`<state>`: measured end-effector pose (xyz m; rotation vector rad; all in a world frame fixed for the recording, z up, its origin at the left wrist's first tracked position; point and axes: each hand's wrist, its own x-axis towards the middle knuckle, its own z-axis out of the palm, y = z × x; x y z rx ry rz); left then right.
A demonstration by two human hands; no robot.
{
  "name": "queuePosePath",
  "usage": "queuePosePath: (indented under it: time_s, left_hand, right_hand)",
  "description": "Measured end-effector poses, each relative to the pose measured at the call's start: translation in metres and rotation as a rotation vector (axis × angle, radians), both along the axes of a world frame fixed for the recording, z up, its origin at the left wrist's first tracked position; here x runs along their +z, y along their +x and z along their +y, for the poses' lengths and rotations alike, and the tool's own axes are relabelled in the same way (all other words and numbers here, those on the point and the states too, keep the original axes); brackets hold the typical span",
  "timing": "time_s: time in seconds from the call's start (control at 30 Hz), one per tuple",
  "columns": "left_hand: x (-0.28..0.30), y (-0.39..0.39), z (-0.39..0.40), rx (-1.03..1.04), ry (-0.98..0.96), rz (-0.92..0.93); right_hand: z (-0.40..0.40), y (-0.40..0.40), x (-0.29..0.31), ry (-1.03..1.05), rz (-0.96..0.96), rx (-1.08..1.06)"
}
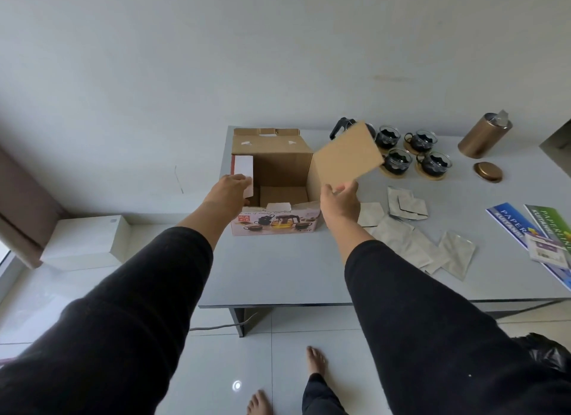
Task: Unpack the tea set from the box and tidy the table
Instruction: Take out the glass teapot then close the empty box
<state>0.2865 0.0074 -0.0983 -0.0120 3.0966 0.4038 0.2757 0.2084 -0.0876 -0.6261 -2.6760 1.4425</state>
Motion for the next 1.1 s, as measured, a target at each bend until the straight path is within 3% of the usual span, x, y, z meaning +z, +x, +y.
queuePosePath:
  time_s: [0.23, 0.4, 0.5, 0.73, 0.87, 1.1]
  left_hand:
    - [0.001, 0.000, -0.003, -0.013, 0.043, -0.026]
    - [-0.002, -0.003, -0.015, -0.034, 0.079, -0.073]
    - [-0.004, -0.005, -0.018, -0.010, 0.185, -0.015]
    - [-0.008, -0.031, -0.024, 0.153, 0.298, 0.119]
    - [-0.009, -0.059, -0.023, 0.295, 0.395, 0.089]
    - [-0.005, -0.119, -0.024, 0.565, 0.594, -0.123]
  right_hand:
    - [0.001, 0.006, 0.000, 0.400, 0.242, 0.453]
    - [-0.010, 0.000, -0.007, 0.574, 0.033, 0.680]
    - [-0.013, -0.003, -0.008, 0.618, -0.029, 0.700]
    - [-0.012, -0.038, -0.006, 0.521, 0.048, 0.577]
    - [-0.011, -0.071, -0.004, 0.435, 0.018, 0.497]
    - [-0.018, -0.143, -0.013, 0.195, -0.097, 0.347]
